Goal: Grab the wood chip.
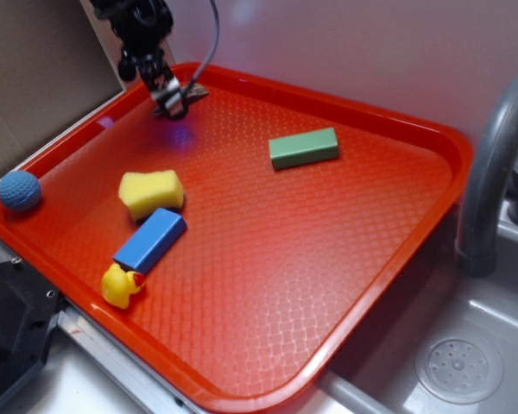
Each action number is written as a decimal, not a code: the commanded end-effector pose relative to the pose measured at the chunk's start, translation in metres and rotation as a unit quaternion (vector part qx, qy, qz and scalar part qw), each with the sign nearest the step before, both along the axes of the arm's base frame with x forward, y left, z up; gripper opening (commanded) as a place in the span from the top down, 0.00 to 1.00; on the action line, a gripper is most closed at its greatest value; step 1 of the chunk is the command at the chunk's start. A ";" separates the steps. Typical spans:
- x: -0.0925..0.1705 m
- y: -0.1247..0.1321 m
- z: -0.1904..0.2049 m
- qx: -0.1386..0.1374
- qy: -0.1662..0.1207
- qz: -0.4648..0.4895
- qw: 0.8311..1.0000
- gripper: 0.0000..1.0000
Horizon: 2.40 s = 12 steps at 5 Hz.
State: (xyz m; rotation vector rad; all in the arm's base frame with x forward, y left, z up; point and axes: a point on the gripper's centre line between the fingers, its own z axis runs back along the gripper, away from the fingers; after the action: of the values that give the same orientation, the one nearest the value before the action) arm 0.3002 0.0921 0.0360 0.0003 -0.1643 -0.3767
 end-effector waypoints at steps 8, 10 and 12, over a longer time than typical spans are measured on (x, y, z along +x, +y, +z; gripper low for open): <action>0.027 -0.012 -0.019 0.006 0.036 0.024 0.999 1.00; 0.023 -0.008 -0.020 0.003 0.053 0.057 0.997 1.00; -0.057 -0.052 -0.009 -0.067 0.128 0.115 0.983 1.00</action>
State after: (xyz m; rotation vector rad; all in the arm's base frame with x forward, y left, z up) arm 0.2349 0.0458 0.0214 -0.1620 0.0795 -0.1174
